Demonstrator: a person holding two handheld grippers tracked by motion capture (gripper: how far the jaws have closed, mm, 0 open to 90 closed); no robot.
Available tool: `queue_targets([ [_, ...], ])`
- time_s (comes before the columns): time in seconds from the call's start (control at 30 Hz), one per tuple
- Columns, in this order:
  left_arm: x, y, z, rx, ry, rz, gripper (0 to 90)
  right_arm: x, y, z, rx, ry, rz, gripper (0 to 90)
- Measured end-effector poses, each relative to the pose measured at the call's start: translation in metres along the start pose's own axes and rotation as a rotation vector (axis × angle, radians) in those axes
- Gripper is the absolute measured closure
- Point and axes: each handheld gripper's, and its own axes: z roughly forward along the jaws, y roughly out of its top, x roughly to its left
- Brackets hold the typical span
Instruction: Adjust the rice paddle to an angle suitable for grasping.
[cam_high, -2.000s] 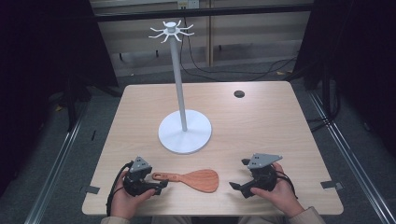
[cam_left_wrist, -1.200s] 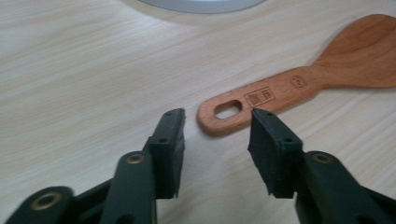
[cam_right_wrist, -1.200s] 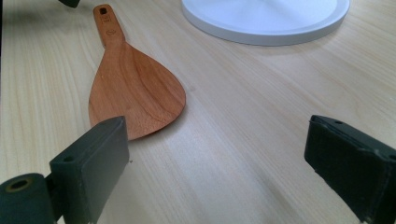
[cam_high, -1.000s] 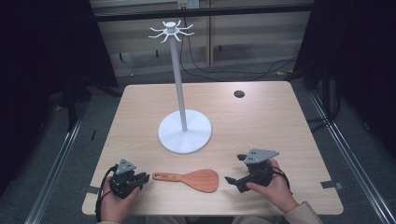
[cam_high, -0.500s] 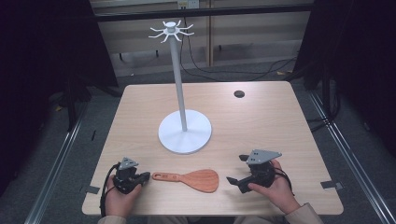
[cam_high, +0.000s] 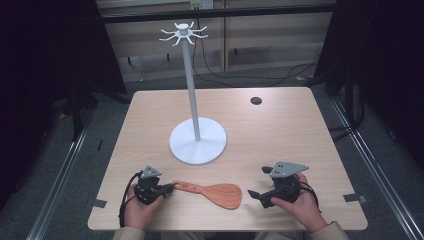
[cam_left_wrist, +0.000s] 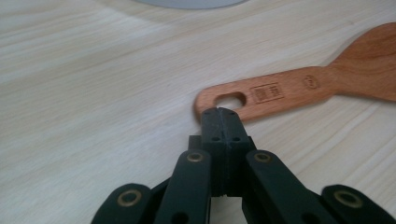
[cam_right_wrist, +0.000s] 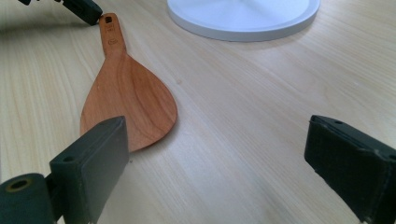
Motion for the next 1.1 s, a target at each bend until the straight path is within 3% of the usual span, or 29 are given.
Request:
queue_targets([
  [0.13, 0.004, 0.003, -0.002, -0.023, 0.018, -0.013, 90.0, -0.001, -0.002, -0.003, -0.004, -0.011, 0.005, 6.3],
  [0.2, 0.014, 0.005, -0.006, -0.054, 0.052, -0.042, 90.0, -0.001, -0.004, -0.007, -0.003, -0.02, 0.012, 6.3],
  [0.23, 0.014, 0.005, -0.006, -0.054, 0.052, -0.042, 90.0, -0.001, -0.004, -0.007, -0.003, -0.02, 0.012, 6.3],
  [0.27, 0.018, 0.004, -0.003, -0.065, 0.049, -0.068, 90.0, -0.002, -0.006, -0.009, -0.004, -0.025, 0.019, 6.3],
  [0.5, 0.017, 0.008, 0.006, -0.027, 0.026, -0.024, 90.0, -0.002, -0.007, -0.01, -0.005, -0.038, 0.025, 6.3],
  [0.67, 0.009, 0.012, 0.011, -0.016, -0.009, -0.021, 90.0, -0.003, -0.01, -0.013, 0.003, -0.039, 0.028, 6.3],
  [0.7, 0.005, 0.012, 0.013, -0.017, -0.042, -0.019, 90.0, -0.003, -0.011, -0.014, -0.002, -0.042, 0.033, 6.3],
  [0.77, 0.001, 0.013, 0.014, -0.011, -0.046, -0.011, 90.0, -0.004, -0.011, -0.015, -0.002, -0.044, 0.032, 6.3],
  [0.9, -0.016, 0.016, 0.019, 0.015, -0.075, 0.033, 90.0, -0.005, -0.011, -0.017, -0.008, -0.044, 0.036, 6.3],
  [0.97, -0.02, 0.016, 0.02, 0.02, -0.089, 0.036, 90.0, -0.005, -0.011, -0.017, -0.008, -0.045, 0.035, 6.3],
  [1.1, -0.037, 0.019, 0.024, 0.017, -0.108, 0.071, 90.0, -0.005, -0.01, -0.019, -0.01, -0.051, 0.035, 6.3],
])
